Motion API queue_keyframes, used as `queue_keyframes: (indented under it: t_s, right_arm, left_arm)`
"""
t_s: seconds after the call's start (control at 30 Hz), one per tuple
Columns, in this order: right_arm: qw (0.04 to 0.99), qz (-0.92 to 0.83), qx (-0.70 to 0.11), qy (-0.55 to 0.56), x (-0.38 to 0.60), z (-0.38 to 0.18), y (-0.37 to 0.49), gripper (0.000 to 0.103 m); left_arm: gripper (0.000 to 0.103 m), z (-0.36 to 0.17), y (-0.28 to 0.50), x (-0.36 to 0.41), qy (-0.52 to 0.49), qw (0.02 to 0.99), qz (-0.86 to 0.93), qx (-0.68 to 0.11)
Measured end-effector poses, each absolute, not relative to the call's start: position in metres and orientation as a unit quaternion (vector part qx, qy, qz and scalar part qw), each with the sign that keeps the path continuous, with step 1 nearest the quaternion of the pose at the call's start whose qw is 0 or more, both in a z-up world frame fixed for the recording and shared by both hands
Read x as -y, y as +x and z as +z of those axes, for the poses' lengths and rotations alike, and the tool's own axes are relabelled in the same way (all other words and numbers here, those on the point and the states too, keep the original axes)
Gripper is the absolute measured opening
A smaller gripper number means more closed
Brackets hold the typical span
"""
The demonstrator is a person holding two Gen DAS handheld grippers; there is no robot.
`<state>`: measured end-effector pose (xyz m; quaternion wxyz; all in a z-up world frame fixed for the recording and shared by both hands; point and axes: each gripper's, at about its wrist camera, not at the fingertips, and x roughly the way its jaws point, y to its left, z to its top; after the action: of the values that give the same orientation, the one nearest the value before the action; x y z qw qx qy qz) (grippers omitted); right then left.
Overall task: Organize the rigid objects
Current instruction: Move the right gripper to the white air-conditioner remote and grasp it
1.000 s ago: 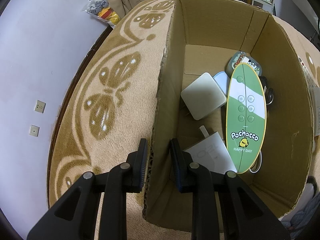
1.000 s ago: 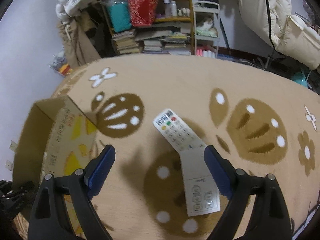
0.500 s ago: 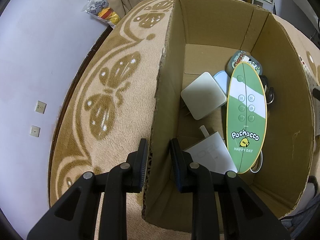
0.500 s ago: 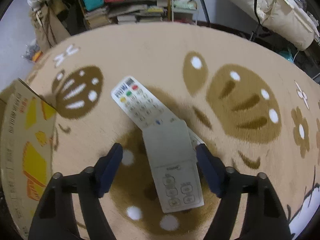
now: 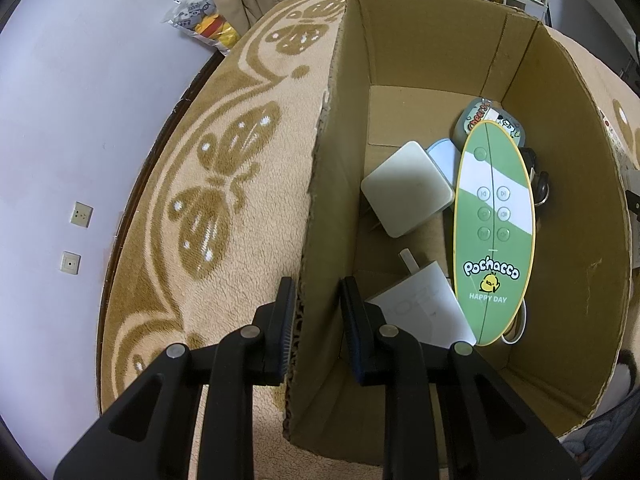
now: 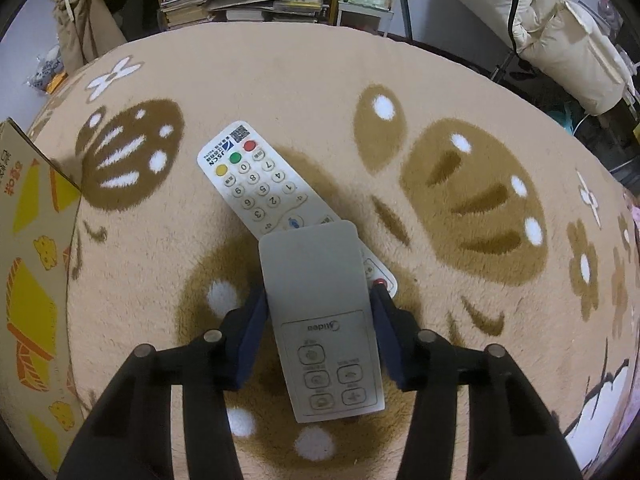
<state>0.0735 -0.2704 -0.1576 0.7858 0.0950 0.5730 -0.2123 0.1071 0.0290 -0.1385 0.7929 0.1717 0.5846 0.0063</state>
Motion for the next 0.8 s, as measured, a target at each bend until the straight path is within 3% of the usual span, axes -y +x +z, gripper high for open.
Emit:
queue_keyframes:
  t_s: [0.8]
  right_arm:
    - [0.840,-0.090,-0.518,0.135,0.225,-0.123,0.096,0.053]
  left_arm:
    - [0.023,-0.139,0.107,-0.029,0.174,0.793,0.006,-0.584]
